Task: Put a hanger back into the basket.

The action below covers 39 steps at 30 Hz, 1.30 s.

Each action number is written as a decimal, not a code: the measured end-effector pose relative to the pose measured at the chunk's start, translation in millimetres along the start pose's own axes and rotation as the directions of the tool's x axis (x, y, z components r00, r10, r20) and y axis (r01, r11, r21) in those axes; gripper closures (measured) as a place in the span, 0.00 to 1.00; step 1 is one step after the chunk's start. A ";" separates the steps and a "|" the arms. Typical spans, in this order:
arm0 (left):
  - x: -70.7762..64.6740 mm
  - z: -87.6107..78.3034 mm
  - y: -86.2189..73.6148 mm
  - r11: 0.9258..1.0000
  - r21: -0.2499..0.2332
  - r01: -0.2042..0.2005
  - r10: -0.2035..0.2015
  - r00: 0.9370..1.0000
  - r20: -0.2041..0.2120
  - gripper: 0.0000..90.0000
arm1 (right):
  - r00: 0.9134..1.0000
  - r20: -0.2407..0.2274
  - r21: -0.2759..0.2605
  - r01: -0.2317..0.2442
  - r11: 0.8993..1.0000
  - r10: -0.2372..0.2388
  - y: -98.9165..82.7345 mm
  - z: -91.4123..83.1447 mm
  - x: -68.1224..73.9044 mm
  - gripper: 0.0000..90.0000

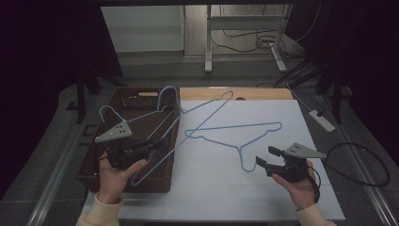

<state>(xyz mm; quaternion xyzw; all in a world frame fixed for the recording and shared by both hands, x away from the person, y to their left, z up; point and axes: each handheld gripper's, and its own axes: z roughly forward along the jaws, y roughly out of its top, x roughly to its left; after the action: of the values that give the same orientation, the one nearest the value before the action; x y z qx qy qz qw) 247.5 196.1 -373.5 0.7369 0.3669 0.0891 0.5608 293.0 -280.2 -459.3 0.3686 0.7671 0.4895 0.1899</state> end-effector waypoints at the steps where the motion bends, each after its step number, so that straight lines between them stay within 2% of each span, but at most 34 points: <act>1: 1.7 -2.3 0.0 1.000 -0.003 0.002 -0.002 1.000 -0.004 0.97 | 1.000 0.000 0.000 0.000 1.000 0.000 0.0 0.0 0.0 0.36; 15: 26.2 -28.4 -2.8 0.999 -0.038 0.027 -0.029 0.997 -0.069 0.97 | 1.000 0.002 0.004 0.003 1.000 -0.003 -0.8 0.6 -0.2 0.36; 24: 43.0 -37.4 -8.5 0.999 -0.027 0.041 -0.044 0.992 -0.117 0.97 | 1.000 0.002 0.012 0.007 1.000 -0.007 -2.1 2.4 -0.5 0.36; 32: 59.4 -47.7 -11.3 0.998 -0.023 0.052 -0.055 0.985 -0.165 0.97 | 1.000 0.001 0.016 0.008 1.000 -0.008 -2.7 3.6 -1.9 0.36; 39: 78.3 -51.7 -10.2 0.997 0.008 0.079 -0.076 0.975 -0.209 0.97 | 1.000 -0.005 0.024 0.014 1.000 -0.014 -3.0 6.8 -0.7 0.36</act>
<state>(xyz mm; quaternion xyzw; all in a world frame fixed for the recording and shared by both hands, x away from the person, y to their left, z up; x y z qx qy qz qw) 270.9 286.6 -386.2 0.7132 0.4528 0.1409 0.5162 296.7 -277.2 -465.0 0.3643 0.7759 0.4798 0.1872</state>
